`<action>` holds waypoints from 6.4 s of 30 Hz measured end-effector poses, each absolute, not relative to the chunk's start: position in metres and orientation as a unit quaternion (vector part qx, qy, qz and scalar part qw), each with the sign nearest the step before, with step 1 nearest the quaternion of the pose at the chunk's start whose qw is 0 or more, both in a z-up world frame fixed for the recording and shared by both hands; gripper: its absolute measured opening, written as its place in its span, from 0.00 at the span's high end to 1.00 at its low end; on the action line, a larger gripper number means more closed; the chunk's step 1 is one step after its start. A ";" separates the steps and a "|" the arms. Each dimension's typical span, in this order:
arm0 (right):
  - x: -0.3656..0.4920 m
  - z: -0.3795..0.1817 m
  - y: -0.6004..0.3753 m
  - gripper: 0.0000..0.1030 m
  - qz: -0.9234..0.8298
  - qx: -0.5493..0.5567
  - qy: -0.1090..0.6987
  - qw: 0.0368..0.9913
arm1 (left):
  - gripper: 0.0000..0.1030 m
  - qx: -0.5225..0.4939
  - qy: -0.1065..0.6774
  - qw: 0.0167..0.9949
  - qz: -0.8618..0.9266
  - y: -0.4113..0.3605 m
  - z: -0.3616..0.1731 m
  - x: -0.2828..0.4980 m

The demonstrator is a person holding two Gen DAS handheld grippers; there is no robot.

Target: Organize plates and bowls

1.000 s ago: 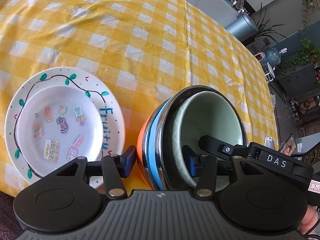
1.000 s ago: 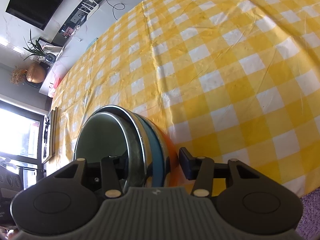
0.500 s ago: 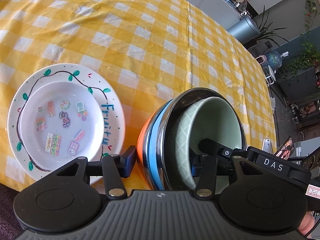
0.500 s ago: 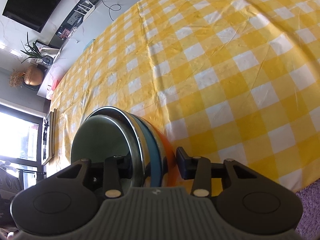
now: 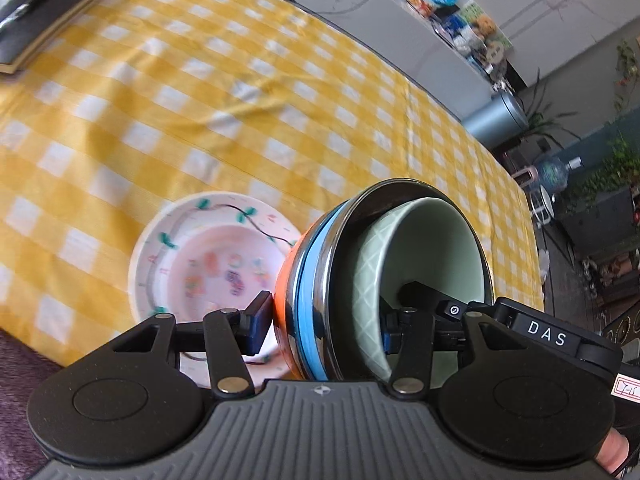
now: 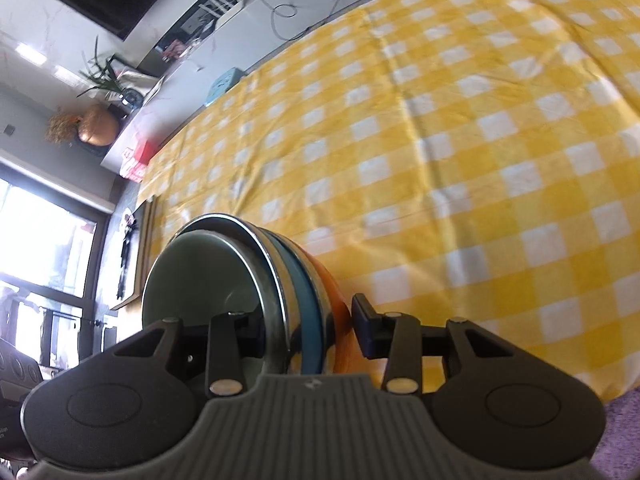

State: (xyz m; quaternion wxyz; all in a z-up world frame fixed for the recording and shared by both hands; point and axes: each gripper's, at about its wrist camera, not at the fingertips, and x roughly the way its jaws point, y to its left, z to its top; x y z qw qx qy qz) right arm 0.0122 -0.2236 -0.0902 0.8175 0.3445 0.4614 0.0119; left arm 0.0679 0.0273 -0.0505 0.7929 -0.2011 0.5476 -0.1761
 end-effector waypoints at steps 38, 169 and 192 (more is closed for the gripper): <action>0.059 -0.103 -0.157 0.54 0.043 0.280 0.504 0.816 | 0.42 -0.219 0.561 0.787 -0.135 0.081 -0.074 0.088; -0.193 -0.066 -0.083 0.28 0.002 0.000 0.301 0.954 | 0.19 0.125 0.339 0.929 -0.078 0.047 -0.028 -0.141; -0.194 -0.065 -0.084 0.26 0.001 0.001 0.301 0.954 | 0.21 0.126 0.338 0.929 -0.077 0.047 -0.028 -0.142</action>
